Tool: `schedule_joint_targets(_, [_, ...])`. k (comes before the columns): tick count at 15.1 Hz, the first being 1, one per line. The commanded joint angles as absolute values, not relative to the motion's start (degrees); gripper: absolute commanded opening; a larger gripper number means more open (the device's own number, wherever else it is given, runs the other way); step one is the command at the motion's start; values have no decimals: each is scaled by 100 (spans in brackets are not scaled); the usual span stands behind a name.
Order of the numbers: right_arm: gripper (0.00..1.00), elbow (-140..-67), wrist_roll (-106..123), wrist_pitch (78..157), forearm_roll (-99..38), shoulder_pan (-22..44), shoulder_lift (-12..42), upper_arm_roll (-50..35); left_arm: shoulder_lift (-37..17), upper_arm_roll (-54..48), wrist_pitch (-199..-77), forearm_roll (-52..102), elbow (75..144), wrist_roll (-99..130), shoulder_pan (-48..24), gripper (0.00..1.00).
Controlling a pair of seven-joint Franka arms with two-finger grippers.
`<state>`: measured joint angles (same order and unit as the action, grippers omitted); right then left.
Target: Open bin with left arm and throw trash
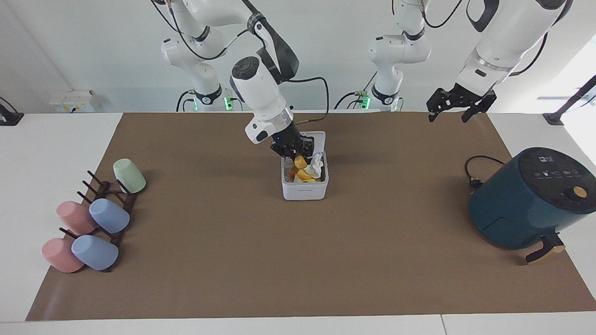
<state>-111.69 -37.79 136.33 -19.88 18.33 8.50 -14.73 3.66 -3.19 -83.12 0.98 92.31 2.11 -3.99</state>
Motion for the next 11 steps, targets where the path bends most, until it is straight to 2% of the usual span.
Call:
schedule_joint_targets(1, [74, -11294, -3814, 13781, -2127, 1846, 773, -1485, 360, -369, -8094, -35, 9114, 158, -194, 100])
schedule_joint_targets(2, [100, -11294, -3814, 13790, -2127, 1872, 773, -1485, 369, -421, -8190, -35, 9227, 167, -115, 100])
schedule_joint_targets(8, [100, -11268, -3779, 13738, -2110, 1898, 773, -1485, 229, -563, -8596, 201, 9202, 272, -88, 100])
schedule_joint_targets(11, [100, -11250, -3456, 13650, -1995, 1697, 774, -1433, 264, -562, -8719, 273, 9264, 316, -166, 100])
